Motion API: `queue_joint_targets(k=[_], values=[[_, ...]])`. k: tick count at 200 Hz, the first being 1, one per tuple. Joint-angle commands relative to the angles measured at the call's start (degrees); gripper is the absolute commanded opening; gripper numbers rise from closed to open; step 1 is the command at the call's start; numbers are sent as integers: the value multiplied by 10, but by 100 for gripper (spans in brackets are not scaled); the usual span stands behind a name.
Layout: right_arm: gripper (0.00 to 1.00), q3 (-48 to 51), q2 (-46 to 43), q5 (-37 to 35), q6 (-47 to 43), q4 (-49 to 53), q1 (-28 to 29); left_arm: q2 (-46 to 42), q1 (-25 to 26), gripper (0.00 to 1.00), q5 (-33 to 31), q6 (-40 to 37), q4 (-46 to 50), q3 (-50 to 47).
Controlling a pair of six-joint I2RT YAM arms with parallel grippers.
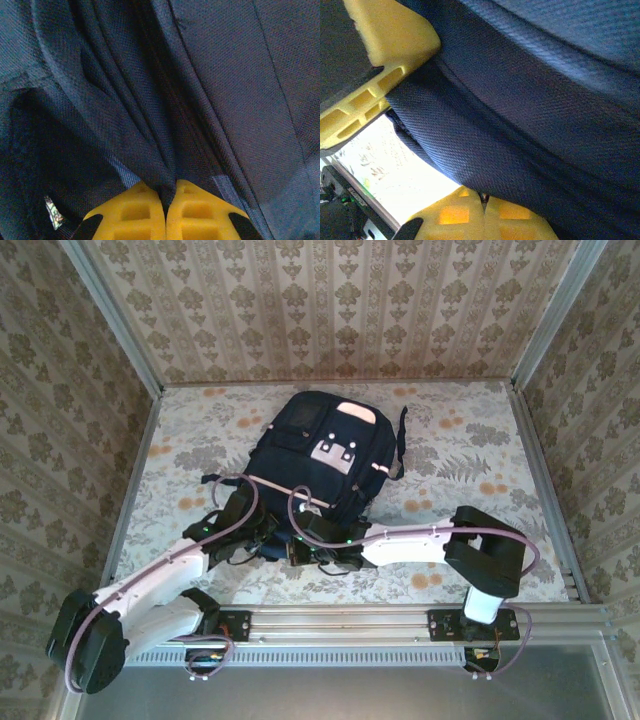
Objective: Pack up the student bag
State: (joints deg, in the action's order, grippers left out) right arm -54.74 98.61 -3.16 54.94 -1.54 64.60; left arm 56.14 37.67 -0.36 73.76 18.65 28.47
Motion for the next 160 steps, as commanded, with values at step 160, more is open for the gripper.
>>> queue_joint_targets(k=[160], values=[[0, 99, -133, -48, -83, 147, -40, -32, -4, 0, -22, -39, 84, 11]])
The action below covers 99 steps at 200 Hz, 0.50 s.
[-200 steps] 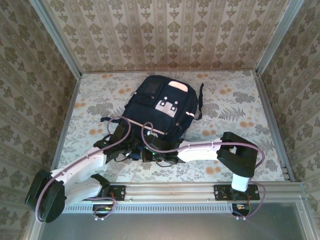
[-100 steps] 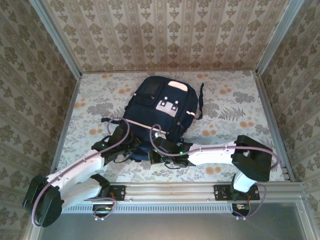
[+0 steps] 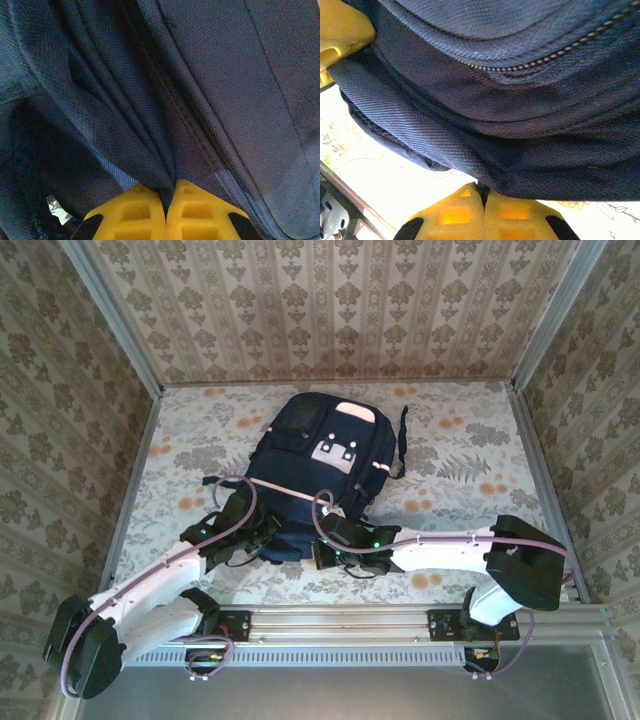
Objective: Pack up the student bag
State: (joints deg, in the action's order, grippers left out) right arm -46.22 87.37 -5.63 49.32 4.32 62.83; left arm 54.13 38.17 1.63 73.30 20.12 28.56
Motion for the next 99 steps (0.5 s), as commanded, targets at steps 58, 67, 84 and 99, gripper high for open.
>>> queue_joint_targets(k=[58, 67, 84, 99], values=[[0, 22, -44, -6, -59, 105, -62, -32, -24, 0, -22, -79, 110, 17], [0, 21, -43, -1, -65, 105, -64, -37, -31, 0, -18, -90, 121, 21], [0, 19, -40, 31, -70, 86, -63, -51, -49, 3, -13, -114, 141, 26], [0, 24, -35, 60, -63, 51, -60, -62, -68, 24, -9, -140, 164, 35]])
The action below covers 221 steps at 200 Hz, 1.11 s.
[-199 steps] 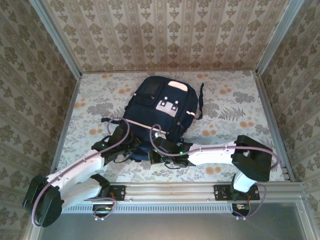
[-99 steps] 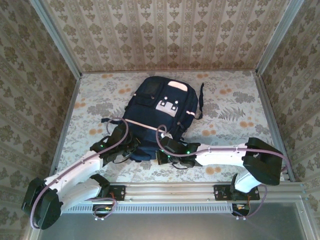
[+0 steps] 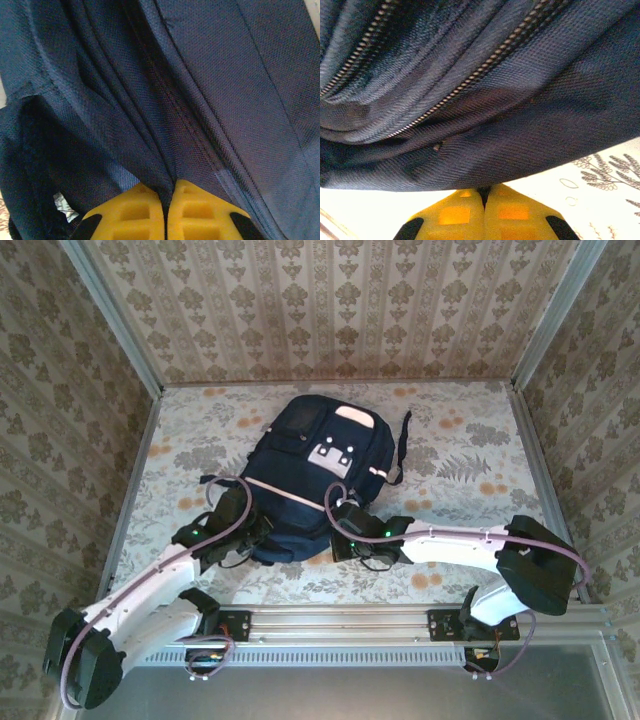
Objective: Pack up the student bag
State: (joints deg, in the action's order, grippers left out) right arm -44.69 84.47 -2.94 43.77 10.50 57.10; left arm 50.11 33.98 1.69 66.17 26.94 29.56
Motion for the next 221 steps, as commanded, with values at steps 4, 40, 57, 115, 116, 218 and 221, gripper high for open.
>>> queue_joint_targets(k=[4, 40, 57, 115, 116, 218, 221], values=[[0, 11, -4, 40, -4, -22, 0, -23, -32, 31, -7, -73, 102, 27], [0, -11, 29, 48, 17, -46, 23, -37, -26, 53, 49, -37, 100, 19], [0, -17, 42, 47, 26, -55, 28, -47, 3, 55, 52, 9, 89, 11], [0, -13, 55, 48, 36, -72, 30, -69, 80, 56, -19, 146, 25, -18], [0, -13, 55, 48, 36, -72, 30, -68, 81, 56, -19, 147, 23, -20], [0, -7, 54, 40, 30, -74, 30, 3, 156, 53, -103, 258, -66, -32], [0, -7, 54, 40, 30, -75, 30, 5, 156, 53, -104, 260, -66, -32]])
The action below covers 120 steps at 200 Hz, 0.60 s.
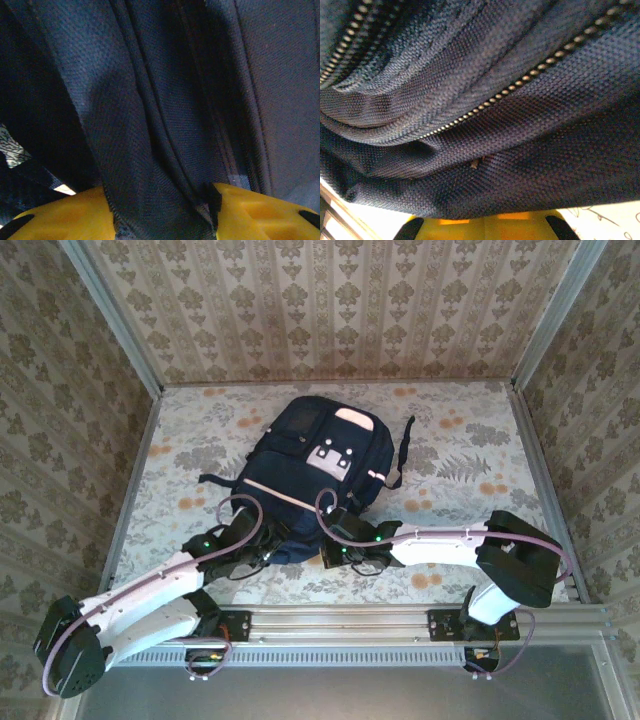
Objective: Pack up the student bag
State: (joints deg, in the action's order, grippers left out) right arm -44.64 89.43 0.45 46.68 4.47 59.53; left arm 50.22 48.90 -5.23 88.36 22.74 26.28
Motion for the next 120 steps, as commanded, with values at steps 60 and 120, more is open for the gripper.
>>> queue_joint_targets(k=[60, 120], values=[[0, -7, 3, -4, -3, -8, 3, 36, 10, 17, -39, 45, -45, 4], [0, 23, -35, -46, 7, 29, -21, -35, 9, 0, -84, 60, 23, -13]])
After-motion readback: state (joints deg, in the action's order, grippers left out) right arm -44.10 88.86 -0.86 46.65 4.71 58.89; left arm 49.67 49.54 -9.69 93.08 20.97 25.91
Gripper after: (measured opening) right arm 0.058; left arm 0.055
